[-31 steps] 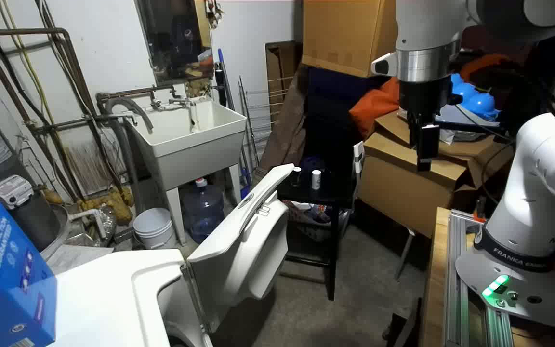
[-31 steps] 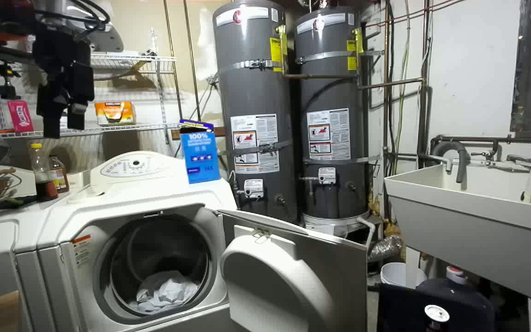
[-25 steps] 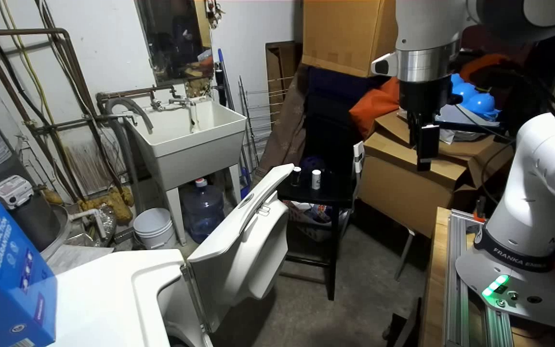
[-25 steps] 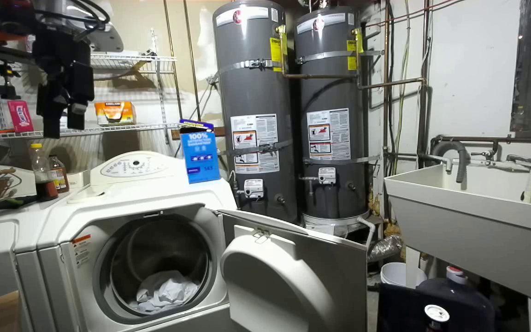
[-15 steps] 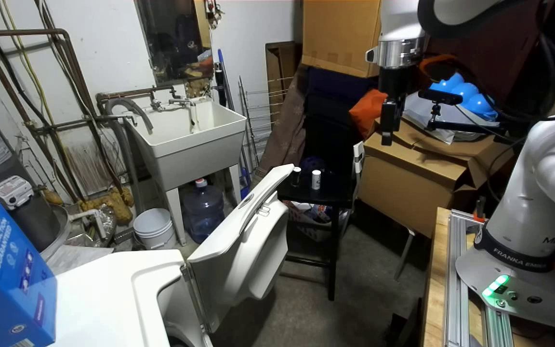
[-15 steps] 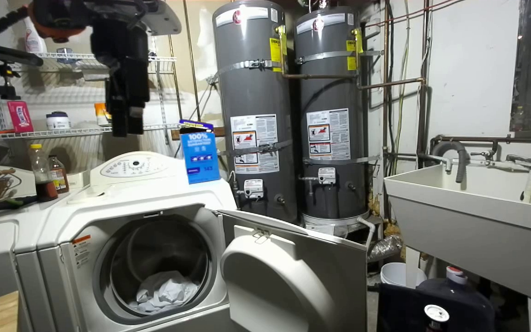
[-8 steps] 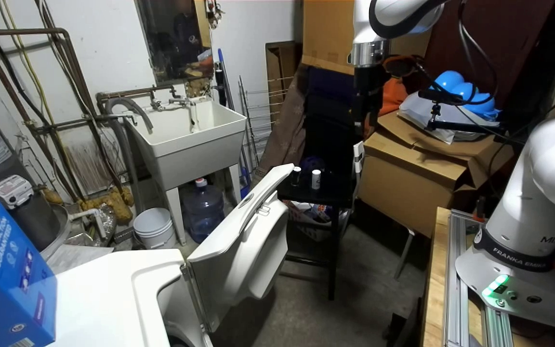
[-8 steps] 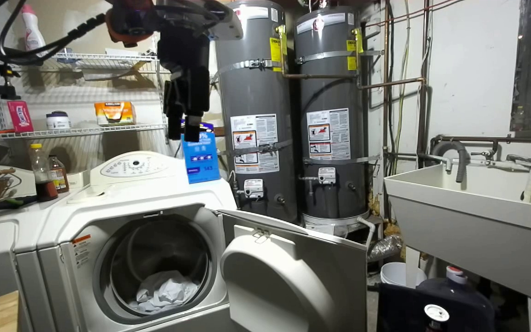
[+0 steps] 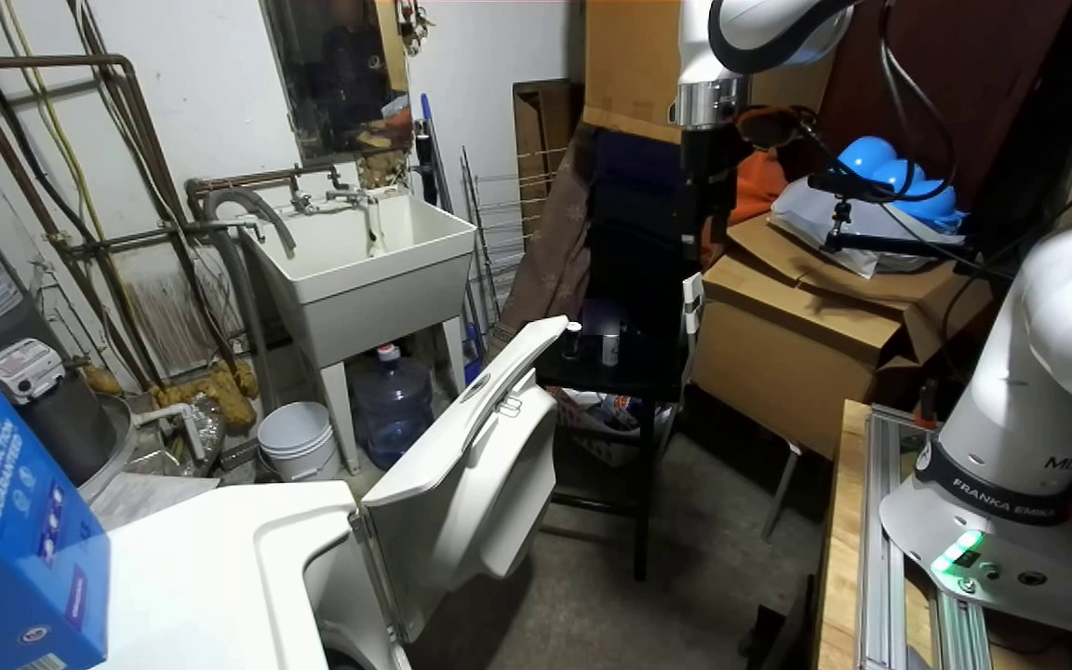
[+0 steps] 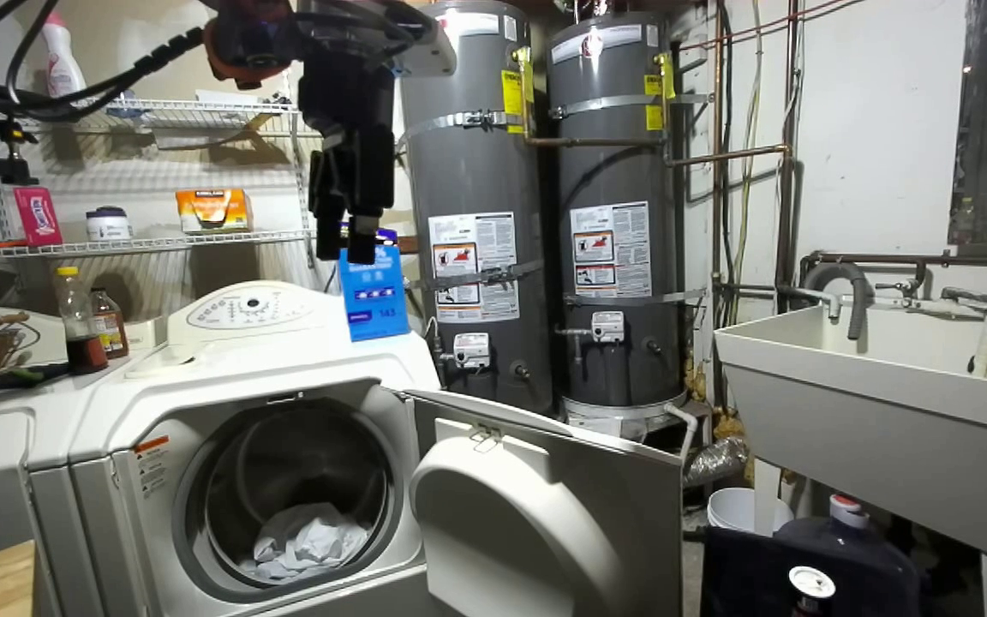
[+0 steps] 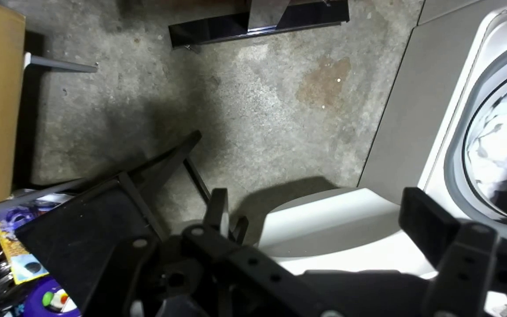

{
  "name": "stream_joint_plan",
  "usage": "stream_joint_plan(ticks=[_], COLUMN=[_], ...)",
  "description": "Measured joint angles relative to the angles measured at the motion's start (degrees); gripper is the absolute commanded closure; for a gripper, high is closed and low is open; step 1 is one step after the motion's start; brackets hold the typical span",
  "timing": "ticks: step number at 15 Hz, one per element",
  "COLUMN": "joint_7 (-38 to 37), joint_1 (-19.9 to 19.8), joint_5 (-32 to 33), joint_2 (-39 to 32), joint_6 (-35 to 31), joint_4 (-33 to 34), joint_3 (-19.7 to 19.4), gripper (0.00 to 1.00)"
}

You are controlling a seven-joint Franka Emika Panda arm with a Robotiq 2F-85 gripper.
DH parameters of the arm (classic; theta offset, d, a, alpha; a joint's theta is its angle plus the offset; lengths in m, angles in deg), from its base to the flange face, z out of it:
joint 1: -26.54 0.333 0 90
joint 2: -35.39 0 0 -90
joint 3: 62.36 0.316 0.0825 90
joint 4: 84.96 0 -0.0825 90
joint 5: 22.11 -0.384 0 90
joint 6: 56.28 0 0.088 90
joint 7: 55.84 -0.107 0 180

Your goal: Close the door of the washing machine

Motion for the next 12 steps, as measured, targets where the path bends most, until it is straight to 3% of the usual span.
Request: stream_joint_plan(ticks=[3, 6, 9, 12], joint_7=[-1.3, 0.1, 2.3, 6.4], joint_1=[-0.3, -0.4, -0.4, -0.6], joint_5=[0.0, 0.0, -0.5, -4.7], joint_2=[-1.7, -8.6, -18.8, -28.9], joint_6=[-4.9, -13.4, -18.5, -18.3], joint_4=[0.1, 3.5, 10.8, 20.4], joint_3=[0.0, -0.3, -0.4, -0.2], gripper=[0.00, 0.00, 0.00, 0.00])
